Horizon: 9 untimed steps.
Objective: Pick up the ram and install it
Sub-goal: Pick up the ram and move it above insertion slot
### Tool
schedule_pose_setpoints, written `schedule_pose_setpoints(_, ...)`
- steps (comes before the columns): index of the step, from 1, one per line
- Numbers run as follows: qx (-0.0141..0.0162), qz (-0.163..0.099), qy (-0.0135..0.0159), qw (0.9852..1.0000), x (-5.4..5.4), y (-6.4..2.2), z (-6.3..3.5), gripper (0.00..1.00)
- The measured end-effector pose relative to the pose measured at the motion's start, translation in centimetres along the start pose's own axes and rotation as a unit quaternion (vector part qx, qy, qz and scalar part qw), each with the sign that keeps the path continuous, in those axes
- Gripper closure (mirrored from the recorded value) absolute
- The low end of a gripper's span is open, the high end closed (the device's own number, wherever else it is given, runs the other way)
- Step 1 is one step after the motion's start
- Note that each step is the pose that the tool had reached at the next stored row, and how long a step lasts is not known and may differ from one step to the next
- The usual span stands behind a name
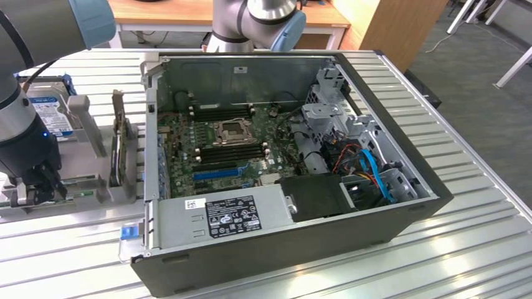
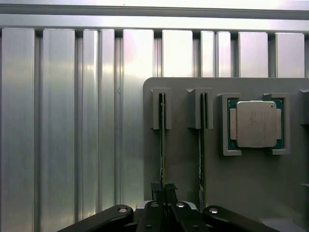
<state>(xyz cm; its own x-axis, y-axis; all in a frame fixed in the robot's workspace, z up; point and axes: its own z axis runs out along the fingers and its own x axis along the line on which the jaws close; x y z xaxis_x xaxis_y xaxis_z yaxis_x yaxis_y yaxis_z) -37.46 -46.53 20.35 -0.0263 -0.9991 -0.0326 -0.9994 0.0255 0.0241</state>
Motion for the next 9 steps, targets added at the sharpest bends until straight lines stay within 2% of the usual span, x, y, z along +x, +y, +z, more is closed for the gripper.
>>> schedule_pose_setpoints(9,-0.0002,0.000,0.0001,1.0000,0.00,0.01,-0.14,0.88)
